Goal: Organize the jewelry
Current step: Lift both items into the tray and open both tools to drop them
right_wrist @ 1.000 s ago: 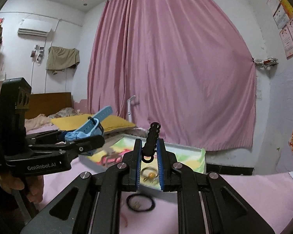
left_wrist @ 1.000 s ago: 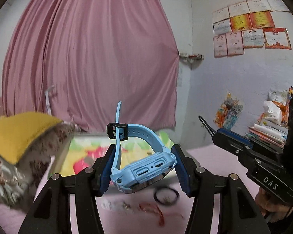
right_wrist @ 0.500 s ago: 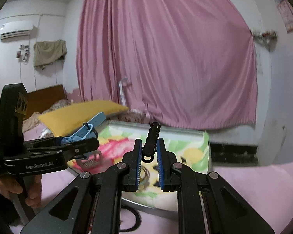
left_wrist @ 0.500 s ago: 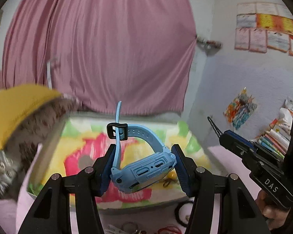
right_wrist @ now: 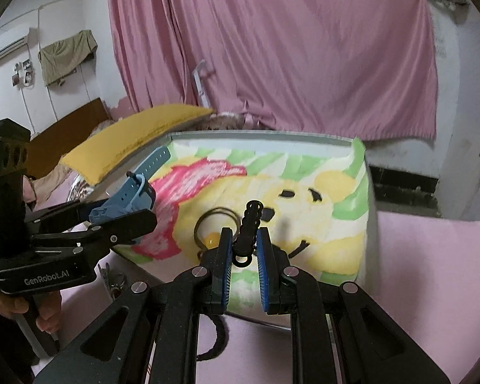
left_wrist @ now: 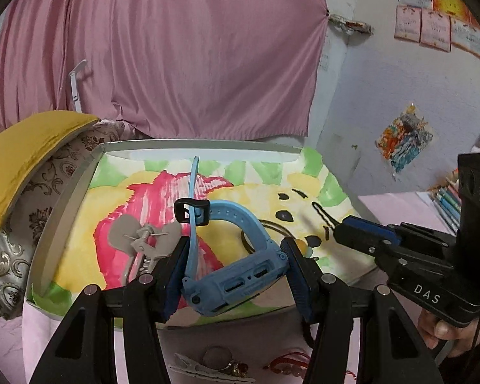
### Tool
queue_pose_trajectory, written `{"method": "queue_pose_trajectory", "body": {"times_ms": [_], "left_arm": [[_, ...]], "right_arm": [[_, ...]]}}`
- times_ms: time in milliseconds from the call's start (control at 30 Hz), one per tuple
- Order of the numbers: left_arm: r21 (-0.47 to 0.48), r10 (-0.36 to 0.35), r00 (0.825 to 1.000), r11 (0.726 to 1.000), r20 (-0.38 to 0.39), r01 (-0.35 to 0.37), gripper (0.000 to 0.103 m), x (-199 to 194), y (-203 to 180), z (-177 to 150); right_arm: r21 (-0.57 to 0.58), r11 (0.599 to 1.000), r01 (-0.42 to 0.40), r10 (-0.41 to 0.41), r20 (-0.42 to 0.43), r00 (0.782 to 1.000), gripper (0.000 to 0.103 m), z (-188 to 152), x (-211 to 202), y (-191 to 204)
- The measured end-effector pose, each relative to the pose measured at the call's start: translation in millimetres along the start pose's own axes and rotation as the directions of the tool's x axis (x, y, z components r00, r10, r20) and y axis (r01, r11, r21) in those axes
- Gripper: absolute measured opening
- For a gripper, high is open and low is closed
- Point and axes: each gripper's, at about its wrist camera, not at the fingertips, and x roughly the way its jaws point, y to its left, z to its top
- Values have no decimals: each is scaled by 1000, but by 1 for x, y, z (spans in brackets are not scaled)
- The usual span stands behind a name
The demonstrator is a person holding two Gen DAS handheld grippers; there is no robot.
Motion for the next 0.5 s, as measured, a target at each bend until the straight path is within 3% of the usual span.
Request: {"method": "queue_pose_trajectory", "body": {"times_ms": [200, 500], "left_arm": [[-42, -16, 995, 999, -96, 12, 54, 16, 8, -2], [-65, -25, 995, 998, -93, 19, 58, 14, 12, -4]], "right_arm": [[27, 999, -17, 18, -63, 998, 13, -2, 15, -2], [57, 998, -22, 27, -82, 996, 14, -6, 15, -2]]}}
